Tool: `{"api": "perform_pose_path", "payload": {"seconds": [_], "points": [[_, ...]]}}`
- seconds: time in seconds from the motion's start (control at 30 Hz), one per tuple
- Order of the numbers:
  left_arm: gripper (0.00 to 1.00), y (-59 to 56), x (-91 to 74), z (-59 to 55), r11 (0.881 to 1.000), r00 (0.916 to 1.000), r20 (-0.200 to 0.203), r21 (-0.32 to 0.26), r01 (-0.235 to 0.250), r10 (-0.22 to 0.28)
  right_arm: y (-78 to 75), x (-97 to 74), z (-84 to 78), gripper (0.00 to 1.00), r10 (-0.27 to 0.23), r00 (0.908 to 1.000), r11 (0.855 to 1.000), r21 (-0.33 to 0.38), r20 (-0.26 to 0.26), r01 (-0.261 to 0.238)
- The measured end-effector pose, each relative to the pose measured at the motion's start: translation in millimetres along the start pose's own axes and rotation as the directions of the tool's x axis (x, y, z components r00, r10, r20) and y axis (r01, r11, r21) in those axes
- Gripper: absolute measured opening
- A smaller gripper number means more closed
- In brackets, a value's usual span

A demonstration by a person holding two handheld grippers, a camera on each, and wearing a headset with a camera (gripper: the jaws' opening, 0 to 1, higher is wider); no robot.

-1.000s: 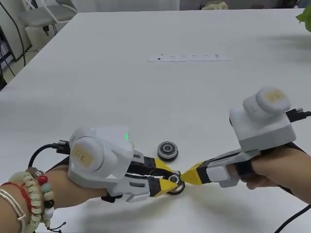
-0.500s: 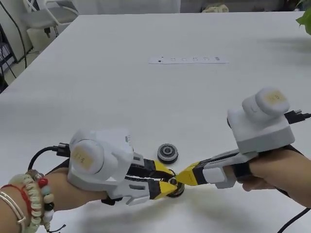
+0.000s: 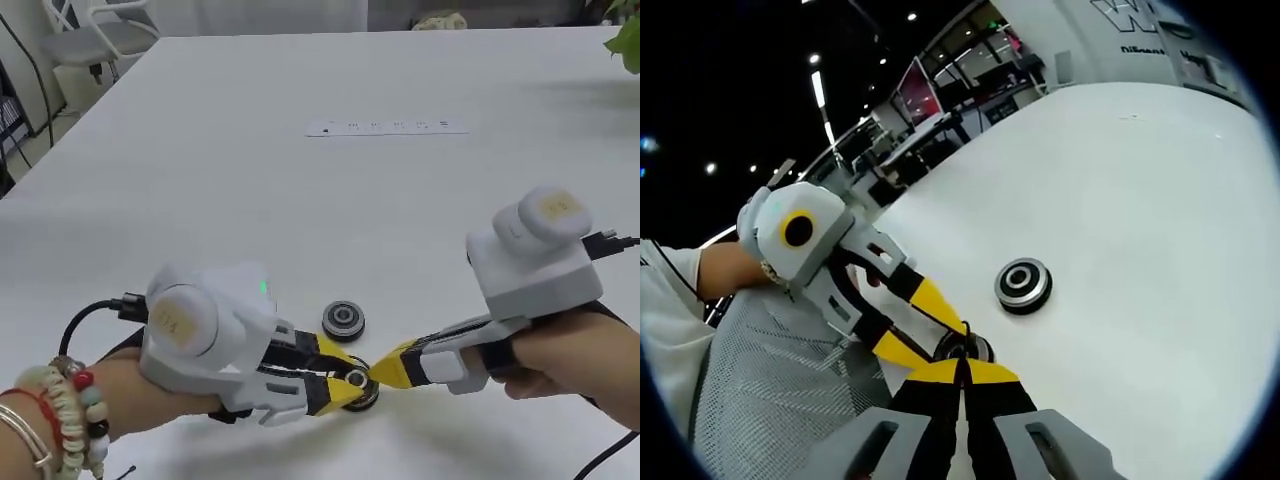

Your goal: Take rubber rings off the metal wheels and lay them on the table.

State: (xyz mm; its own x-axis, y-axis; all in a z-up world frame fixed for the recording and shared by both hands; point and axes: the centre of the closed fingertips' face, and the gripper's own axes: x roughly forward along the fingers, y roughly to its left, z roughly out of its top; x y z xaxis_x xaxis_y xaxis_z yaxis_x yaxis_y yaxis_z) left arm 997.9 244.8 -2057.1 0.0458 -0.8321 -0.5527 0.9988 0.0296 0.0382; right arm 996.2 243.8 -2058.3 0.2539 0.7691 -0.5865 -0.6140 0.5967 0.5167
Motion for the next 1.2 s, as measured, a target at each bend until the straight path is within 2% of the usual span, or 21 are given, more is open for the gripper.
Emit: {"api": "perform_pose_path", "payload": {"seconds": [0.1,0.23,0.37,0.43,0.6,0.83,0.9,1.03,1.2], "points": [[0.13,2.0,-4.0,5.8,1.000,0.9998,0.018,-0.012,-0.002,0.002,-1.6,-2.2,1.3,0.00,-0.005,1.0000,1.000,0.003,0.008,0.005],[0.21,3.2,-12.4,15.7,1.000,0.9991,0.041,0.000,-0.007,0.007,-4.1,-5.0,3.3,0.00,-0.007,0.9997,1.000,0.009,0.023,0.007],[0.27,0.3,-20.9,27.2,1.000,0.9975,0.070,-0.005,0.010,-0.010,-4.7,-7.0,6.3,0.00,-0.013,0.9994,1.000,0.010,0.032,0.012],[0.33,-0.6,-25.2,33.2,1.000,0.9969,0.078,0.029,0.005,-0.007,-4.6,-8.6,8.2,0.00,-0.014,0.9991,1.000,0.013,0.040,0.013],[0.52,0.1,-34.1,44.7,0.999,0.9953,0.097,0.044,-0.012,0.008,-5.8,-13.4,12.3,0.00,-0.023,0.9980,1.000,0.010,0.058,0.023],[0.68,-2.8,-41.7,50.9,0.997,0.9971,0.076,0.071,-0.011,0.005,-9.4,-23.7,20.6,0.00,-0.047,0.9944,0.999,0.001,0.095,0.047],[0.73,-4.1,-48.3,54.9,0.997,0.9968,0.080,0.075,-0.016,0.010,-10.8,-27.7,24.2,0.00,-0.048,0.9920,0.999,0.010,0.117,0.048],[0.77,-3.5,-63.6,61.9,0.997,0.9945,0.100,0.072,-0.040,0.033,-13.6,-32.1,29.0,0.00,-0.055,0.9880,0.998,0.026,0.144,0.052],[0.82,0.2,-86.3,60.1,0.995,0.9909,0.106,0.052,-0.089,0.083,-14.6,-36.9,34.1,0.00,-0.057,0.9833,0.998,0.040,0.173,0.051]]}}
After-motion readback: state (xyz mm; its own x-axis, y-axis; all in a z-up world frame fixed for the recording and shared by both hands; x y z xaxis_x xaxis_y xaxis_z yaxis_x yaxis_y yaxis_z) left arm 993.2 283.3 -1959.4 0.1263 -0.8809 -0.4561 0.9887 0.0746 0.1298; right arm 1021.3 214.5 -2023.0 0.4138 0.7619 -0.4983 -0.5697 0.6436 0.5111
